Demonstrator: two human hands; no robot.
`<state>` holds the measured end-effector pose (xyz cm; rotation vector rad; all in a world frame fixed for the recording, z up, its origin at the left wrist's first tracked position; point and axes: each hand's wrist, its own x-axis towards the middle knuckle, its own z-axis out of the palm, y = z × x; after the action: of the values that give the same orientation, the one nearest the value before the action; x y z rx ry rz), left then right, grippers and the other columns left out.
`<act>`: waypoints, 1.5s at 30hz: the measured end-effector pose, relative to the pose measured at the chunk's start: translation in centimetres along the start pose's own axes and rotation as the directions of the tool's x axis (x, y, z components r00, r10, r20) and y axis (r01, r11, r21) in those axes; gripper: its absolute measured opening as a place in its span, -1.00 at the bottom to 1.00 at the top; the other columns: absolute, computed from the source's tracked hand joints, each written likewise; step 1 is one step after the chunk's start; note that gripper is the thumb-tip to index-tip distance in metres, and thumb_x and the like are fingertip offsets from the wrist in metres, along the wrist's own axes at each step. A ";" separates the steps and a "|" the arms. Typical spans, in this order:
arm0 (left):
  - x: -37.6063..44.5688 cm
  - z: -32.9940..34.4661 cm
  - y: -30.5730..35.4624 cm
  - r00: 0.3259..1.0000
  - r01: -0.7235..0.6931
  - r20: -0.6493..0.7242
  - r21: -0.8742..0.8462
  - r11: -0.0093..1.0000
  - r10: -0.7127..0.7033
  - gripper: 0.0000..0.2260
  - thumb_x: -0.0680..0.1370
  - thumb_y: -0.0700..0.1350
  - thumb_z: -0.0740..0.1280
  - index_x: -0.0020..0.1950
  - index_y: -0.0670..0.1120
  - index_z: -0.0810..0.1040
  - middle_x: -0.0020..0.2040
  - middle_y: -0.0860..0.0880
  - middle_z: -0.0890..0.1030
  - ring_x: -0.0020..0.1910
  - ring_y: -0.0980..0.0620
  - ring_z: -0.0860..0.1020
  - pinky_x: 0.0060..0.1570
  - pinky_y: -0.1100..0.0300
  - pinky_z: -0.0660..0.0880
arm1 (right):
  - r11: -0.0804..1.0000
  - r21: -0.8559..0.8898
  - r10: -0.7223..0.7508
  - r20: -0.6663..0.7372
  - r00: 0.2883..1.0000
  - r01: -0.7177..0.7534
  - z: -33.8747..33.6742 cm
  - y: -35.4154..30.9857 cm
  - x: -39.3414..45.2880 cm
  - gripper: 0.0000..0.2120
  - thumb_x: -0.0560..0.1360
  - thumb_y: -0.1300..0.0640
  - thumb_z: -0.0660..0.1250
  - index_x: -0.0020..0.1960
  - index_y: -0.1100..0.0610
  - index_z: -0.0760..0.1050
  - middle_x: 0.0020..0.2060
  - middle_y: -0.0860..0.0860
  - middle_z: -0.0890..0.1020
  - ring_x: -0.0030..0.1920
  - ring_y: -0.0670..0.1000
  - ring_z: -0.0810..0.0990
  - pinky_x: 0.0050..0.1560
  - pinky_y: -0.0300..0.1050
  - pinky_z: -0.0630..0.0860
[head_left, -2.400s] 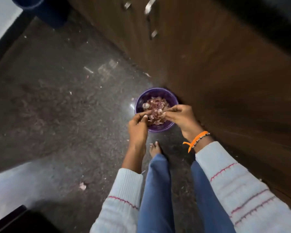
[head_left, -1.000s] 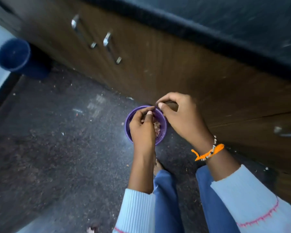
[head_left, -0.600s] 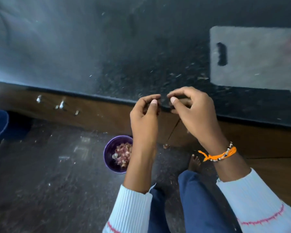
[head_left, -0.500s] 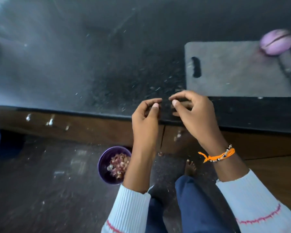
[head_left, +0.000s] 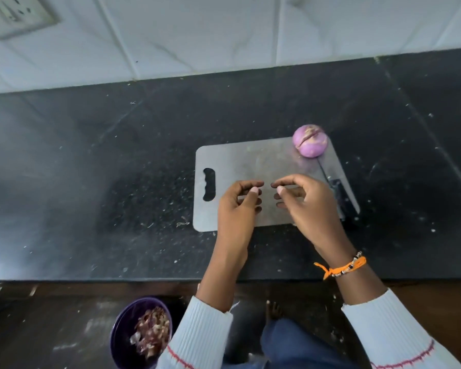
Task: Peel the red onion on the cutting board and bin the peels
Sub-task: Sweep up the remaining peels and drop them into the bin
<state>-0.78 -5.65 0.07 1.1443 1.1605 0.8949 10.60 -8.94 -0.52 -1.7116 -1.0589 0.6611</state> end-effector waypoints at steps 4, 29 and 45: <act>1.1 3.1 0.3 1.000 -0.010 0.005 0.022 1.000 0.009 -0.83 0.59 -0.22 0.21 -0.01 -0.07 0.60 -0.13 0.06 0.59 -0.12 0.13 0.53 -0.08 0.27 0.53 | 0.998 -0.067 -0.013 -0.002 1.000 0.013 -2.3 0.7 2.2 -0.87 0.49 0.27 0.29 -0.10 0.10 0.59 -0.20 -0.07 0.65 -0.17 -0.08 0.64 -0.10 -0.13 0.59; 4.6 2.1 0.8 1.000 -0.001 -0.028 0.053 0.999 0.003 -0.80 0.59 -0.24 0.20 -0.06 -0.04 0.60 -0.16 0.03 0.56 -0.14 0.08 0.49 -0.03 0.23 0.45 | 0.671 -0.740 -0.081 -0.132 0.988 -0.044 -1.8 2.9 12.3 -0.41 0.41 0.14 0.44 0.36 0.14 0.27 0.29 0.19 0.43 0.23 0.17 0.37 0.12 -0.03 0.40; 5.5 -1.2 -1.4 0.970 -0.116 0.228 0.741 0.661 -0.086 -0.49 0.61 -0.16 0.15 0.52 -0.15 0.05 0.52 -0.11 0.12 0.50 -0.06 0.06 0.45 0.13 0.01 | 0.841 -0.494 -0.217 0.064 0.974 0.220 -0.1 1.1 6.6 -0.42 0.24 0.25 0.49 0.19 0.13 0.34 0.06 0.07 0.50 0.11 0.13 0.43 0.01 0.10 0.47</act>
<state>-0.92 -0.47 -2.48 1.8838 1.3516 0.2210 14.20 -3.31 -1.24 -1.9773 -1.4997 0.2501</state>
